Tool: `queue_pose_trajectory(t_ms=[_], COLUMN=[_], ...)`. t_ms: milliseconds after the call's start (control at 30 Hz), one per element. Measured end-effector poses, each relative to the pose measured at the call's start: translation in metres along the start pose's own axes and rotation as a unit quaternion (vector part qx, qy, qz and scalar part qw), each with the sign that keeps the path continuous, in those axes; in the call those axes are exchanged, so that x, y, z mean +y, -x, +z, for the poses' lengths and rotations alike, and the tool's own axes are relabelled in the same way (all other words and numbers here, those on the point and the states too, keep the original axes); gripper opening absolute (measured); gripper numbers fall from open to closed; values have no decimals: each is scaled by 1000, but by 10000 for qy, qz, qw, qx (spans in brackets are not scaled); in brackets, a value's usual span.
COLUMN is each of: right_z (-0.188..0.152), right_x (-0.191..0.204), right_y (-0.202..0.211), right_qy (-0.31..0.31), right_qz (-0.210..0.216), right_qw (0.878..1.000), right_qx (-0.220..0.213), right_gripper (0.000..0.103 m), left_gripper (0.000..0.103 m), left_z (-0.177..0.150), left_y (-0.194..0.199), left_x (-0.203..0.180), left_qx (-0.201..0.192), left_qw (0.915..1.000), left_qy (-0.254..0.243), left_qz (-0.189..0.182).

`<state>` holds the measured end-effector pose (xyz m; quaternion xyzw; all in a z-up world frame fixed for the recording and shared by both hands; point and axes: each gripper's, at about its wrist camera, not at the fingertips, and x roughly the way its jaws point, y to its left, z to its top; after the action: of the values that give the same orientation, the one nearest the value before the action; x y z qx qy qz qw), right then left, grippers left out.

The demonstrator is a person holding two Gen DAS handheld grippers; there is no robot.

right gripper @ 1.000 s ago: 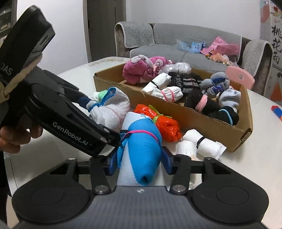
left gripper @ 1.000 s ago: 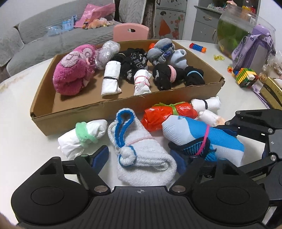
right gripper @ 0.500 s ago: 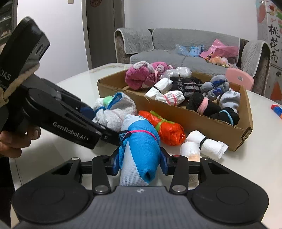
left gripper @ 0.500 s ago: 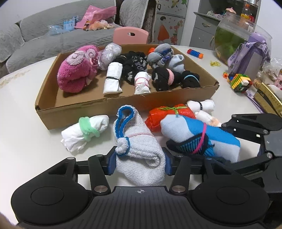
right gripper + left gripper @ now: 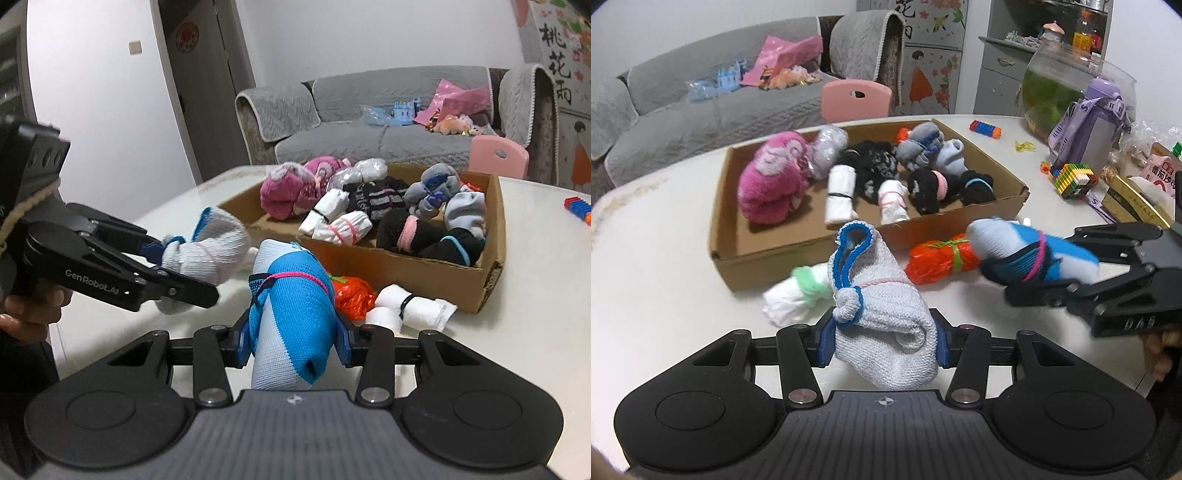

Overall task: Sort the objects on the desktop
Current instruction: 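Lift both held socks over the cardboard box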

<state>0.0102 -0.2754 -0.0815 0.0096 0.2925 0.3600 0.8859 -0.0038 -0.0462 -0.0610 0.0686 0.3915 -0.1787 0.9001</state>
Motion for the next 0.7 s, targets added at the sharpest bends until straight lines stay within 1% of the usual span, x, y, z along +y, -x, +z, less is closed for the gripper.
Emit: queue_pose_trajectory(t_ms=[200,367,700], right_z=[11,26,61], right_x=[-8,-14,-35], right_y=[13,32,51], right_qy=[-13,88,88], right_qz=[148,399,703], right_qw=[9999,9991,9973], right_qx=[-59,-94,-198], right_gripper=[40,40,40], left_gripper=[56,56,57], left_z=[7,13,34], left_y=[22,45,70], left_x=[13,28,55], left_qx=[-149,-287,-431], left_qw=[9997,9989,9975], left_qy=[-168,-368,-489], left_qz=[32,92,264])
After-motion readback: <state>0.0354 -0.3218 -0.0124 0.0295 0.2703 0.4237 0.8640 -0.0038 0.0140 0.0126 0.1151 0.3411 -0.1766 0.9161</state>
